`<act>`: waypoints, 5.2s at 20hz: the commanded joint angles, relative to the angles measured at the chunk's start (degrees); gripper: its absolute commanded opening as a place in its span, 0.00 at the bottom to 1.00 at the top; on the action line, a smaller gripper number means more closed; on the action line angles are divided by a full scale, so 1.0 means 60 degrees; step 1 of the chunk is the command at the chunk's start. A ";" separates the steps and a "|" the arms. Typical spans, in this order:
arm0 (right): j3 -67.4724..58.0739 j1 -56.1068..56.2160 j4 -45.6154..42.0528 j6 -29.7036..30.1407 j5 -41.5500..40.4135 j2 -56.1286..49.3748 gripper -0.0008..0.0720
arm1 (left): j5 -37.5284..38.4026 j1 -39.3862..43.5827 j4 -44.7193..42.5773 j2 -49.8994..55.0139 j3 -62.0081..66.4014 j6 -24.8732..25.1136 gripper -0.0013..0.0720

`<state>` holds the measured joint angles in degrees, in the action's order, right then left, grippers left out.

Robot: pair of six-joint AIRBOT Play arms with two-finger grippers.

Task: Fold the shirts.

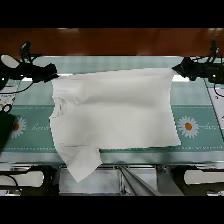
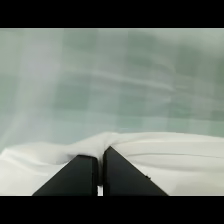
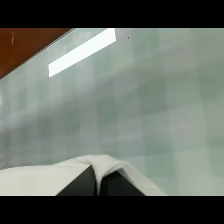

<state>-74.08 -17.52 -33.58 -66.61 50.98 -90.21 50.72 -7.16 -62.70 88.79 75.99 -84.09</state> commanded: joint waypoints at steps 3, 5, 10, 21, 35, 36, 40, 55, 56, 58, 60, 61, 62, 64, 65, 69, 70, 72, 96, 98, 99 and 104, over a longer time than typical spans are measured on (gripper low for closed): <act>-0.1596 0.0514 -0.0175 -0.0441 -0.0186 -0.1606 0.05 | -0.0018 0.0310 0.0546 0.1810 0.1803 -0.0528 0.04; -0.1690 0.0506 -0.0663 -0.0729 0.0022 -0.1610 0.05 | 0.0117 0.0248 0.0980 0.1796 0.1818 -0.0525 0.04; -0.1687 0.0197 -0.1953 -0.0780 0.2131 -0.1610 0.05 | 0.2586 0.0040 0.0900 0.1395 0.1727 0.0433 0.04; -0.1683 0.0164 -0.4528 -0.1392 0.3949 -0.1643 0.05 | 0.4564 -0.0412 0.0667 0.0688 -0.0652 0.1515 0.04; -0.1759 0.0026 -0.4288 -0.2310 0.4991 -0.1898 0.58 | 0.5676 -0.0117 0.0138 0.0699 -0.0630 0.1290 0.71; -0.1767 -0.0146 -0.4164 -0.2452 0.5242 -0.1730 0.58 | 0.6047 -0.0171 -0.0291 0.0619 -0.0448 0.1213 0.71; -0.1548 -0.1195 -0.4375 -0.2306 0.5737 -0.0160 0.58 | 0.5574 -0.1126 -0.0663 -0.1162 -0.0433 0.0576 0.71; 0.5176 -0.2430 -0.1304 0.0302 0.3676 0.4477 0.58 | 0.6065 -0.3126 -0.0834 -0.4914 -0.7639 0.0015 0.71; 0.5176 -0.2430 -0.1275 0.0302 0.3679 0.4477 0.58 | 0.5854 -0.3126 -0.0805 -0.5195 -0.7839 0.0000 0.71; 0.5176 -0.2430 -0.1282 0.0302 0.3679 0.4477 0.58 | 0.5461 -0.3126 -0.0874 -0.5712 -0.8280 -0.0229 0.71; 0.5176 -0.2430 -0.1282 0.0310 0.3657 0.4477 0.58 | 0.5479 -0.3096 -0.1060 -0.5694 -0.8655 -0.0404 0.71; 0.5176 -0.2430 -0.1282 0.0310 0.3657 0.4477 0.58 | 0.5446 -0.2943 -0.1053 -0.5610 -0.8790 -0.0521 0.71; 0.5176 -0.2430 -0.1286 0.0310 0.3639 0.4477 0.58 | 0.5348 -0.2696 -0.0973 -0.5559 -0.8794 -0.0576 0.71; 0.5176 -0.2430 -0.1282 0.0317 0.3610 0.4477 0.58 | 0.5056 -0.1974 -0.0608 -0.5548 -0.8797 -0.0594 0.71; 0.5176 -0.2430 -0.1286 0.0317 0.3595 0.4477 0.58 | 0.4911 -0.1552 -0.0557 -0.5548 -0.8808 -0.0772 0.71; 0.5176 -0.2430 -0.1290 0.0317 0.3588 0.4477 0.58 | 0.4320 -0.0346 -0.0546 -0.5548 -0.8845 -0.1945 0.71; 0.5176 -0.2430 -0.1286 0.0313 0.3585 0.4477 0.58 | 0.4317 -0.0080 -0.0557 -0.5544 -0.8845 -0.2011 0.71; 0.5176 -0.2430 -0.1286 0.0313 0.3577 0.4477 0.58 | 0.4178 0.0339 -0.0561 -0.5544 -0.8914 -0.2157 0.71; 0.5479 -0.4350 -0.5173 -0.1898 0.4601 0.4160 0.57 | 0.3807 0.0958 -0.0076 -0.6317 -0.8506 -0.1526 0.04; 0.5614 -0.4302 -0.5366 -0.2000 0.4870 0.3931 0.57 | 0.3738 0.0958 -0.0080 -0.6317 -0.8506 -0.1526 0.04; 0.5748 -0.4302 -0.5366 -0.1978 0.4874 0.3920 0.57 | 0.3719 0.0962 -0.0036 -0.6320 -0.8510 -0.1526 0.04; 0.6342 -0.4302 -0.5399 -0.1989 0.4830 0.3636 0.57 | 0.3657 0.0962 0.0171 -0.6320 -0.8510 -0.1486 0.04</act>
<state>-37.67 -43.38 -65.49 -78.08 79.77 -67.61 73.21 -1.43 -62.24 50.89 24.88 -93.17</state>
